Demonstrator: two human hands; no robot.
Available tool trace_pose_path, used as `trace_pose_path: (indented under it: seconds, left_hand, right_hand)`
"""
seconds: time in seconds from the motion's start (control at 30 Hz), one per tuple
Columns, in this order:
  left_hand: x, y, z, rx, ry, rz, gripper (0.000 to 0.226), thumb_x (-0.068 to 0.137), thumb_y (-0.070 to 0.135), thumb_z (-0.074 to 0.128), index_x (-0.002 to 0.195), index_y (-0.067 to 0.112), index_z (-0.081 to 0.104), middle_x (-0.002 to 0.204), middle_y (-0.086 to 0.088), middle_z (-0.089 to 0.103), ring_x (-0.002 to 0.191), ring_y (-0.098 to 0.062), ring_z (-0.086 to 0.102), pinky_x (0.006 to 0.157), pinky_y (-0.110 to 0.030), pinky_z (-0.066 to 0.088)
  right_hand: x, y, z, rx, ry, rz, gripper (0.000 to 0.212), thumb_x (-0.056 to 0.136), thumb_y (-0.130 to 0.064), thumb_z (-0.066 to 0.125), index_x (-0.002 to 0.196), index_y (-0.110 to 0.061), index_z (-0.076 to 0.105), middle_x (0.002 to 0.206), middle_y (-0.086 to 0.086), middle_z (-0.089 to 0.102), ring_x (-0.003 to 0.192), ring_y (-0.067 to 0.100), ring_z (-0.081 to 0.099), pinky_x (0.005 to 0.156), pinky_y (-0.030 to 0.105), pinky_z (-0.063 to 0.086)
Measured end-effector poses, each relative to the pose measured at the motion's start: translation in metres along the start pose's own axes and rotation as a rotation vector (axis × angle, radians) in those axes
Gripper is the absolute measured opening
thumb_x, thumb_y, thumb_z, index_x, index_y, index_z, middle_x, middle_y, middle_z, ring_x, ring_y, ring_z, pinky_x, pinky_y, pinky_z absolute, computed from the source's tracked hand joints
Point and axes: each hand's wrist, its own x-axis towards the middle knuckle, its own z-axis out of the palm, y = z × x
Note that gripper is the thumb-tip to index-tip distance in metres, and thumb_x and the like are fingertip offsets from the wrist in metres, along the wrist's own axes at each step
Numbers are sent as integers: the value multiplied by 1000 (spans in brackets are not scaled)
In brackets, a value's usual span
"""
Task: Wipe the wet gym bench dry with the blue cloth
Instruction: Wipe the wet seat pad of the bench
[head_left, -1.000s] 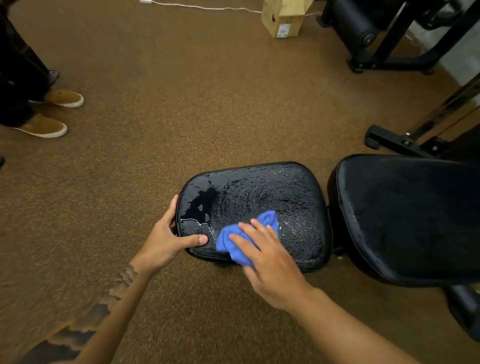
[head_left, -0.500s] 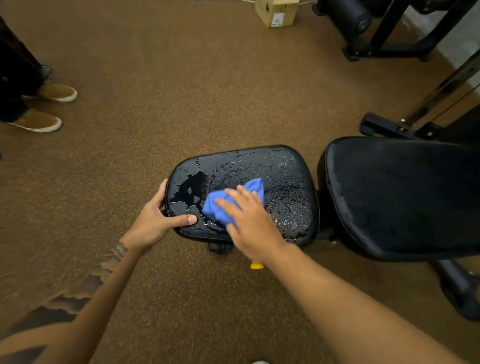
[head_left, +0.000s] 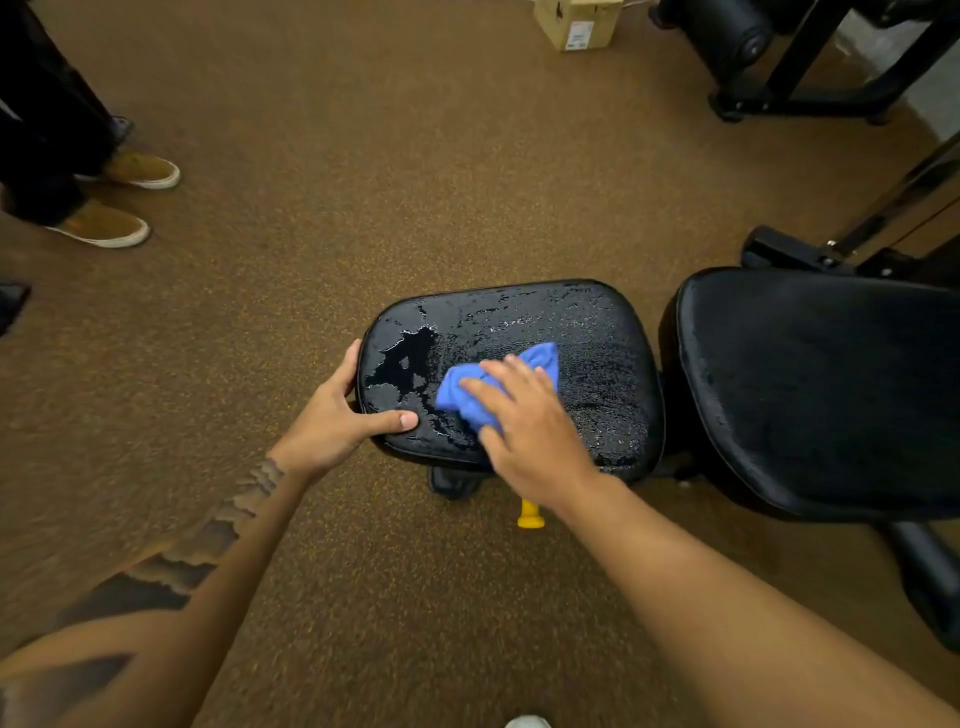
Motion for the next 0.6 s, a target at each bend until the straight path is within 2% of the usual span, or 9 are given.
trace_pose_path:
  seconds: [0.07, 0.13, 0.2, 0.27, 0.37, 0.43, 0.5, 0.6]
  left_hand:
    - [0, 2, 2, -4, 2, 8, 116, 59, 17, 89, 152, 25, 21, 135, 13, 55, 119, 7, 51, 92, -7, 42]
    - [-1, 4, 4, -31, -6, 15, 114, 63, 9, 86, 153, 21, 18, 130, 25, 49, 107, 21, 50, 82, 0, 39]
    - [0, 5, 4, -58, 2, 10, 112, 66, 3, 84, 153, 17, 14, 121, 37, 38, 95, 33, 45, 75, 5, 35]
    - [-2, 8, 6, -64, 13, 0, 110, 68, 1, 82, 153, 16, 13, 115, 40, 30, 88, 38, 40, 71, 8, 32]
    - [-2, 7, 5, -70, -3, -2, 114, 65, 6, 85, 153, 17, 13, 125, 36, 35, 93, 35, 42, 74, 6, 34]
    - [-2, 7, 4, -75, -11, 5, 116, 64, 8, 85, 153, 18, 13, 127, 34, 38, 97, 32, 45, 75, 5, 36]
    - [-2, 6, 4, -87, -8, 7, 112, 66, 2, 83, 153, 17, 15, 121, 35, 39, 96, 31, 47, 74, 4, 37]
    - [-1, 5, 5, -81, -15, 21, 112, 64, 1, 84, 153, 18, 17, 127, 27, 47, 105, 21, 52, 80, 0, 40]
  right_hand:
    - [-32, 1, -6, 28, -84, -129, 51, 84, -28, 41, 133, -19, 52, 143, 6, 45, 137, 28, 31, 116, 46, 17]
    - [-58, 23, -20, 39, -105, -180, 49, 83, -23, 46, 132, -19, 54, 143, 3, 46, 137, 24, 32, 116, 42, 19]
    - [-62, 52, -36, 47, -90, -137, 48, 83, -22, 48, 130, -18, 55, 141, 4, 48, 135, 25, 36, 114, 42, 23]
    - [-39, 77, -43, 42, -44, -6, 46, 85, -23, 47, 129, -15, 57, 138, 8, 50, 132, 29, 40, 113, 42, 24]
    - [27, 89, -42, 14, 62, 191, 50, 83, -24, 46, 130, -12, 56, 140, 14, 48, 132, 36, 38, 114, 45, 22]
    - [70, 76, -31, -11, 88, 220, 52, 84, -27, 45, 133, -12, 53, 142, 15, 45, 134, 37, 35, 112, 48, 21]
    - [93, 52, -16, -13, 37, 145, 49, 87, -24, 49, 135, -12, 50, 145, 15, 42, 137, 36, 31, 114, 50, 19]
    - [67, 23, -4, 18, -82, -108, 50, 86, -20, 48, 136, -15, 50, 146, 11, 42, 139, 33, 29, 117, 50, 16]
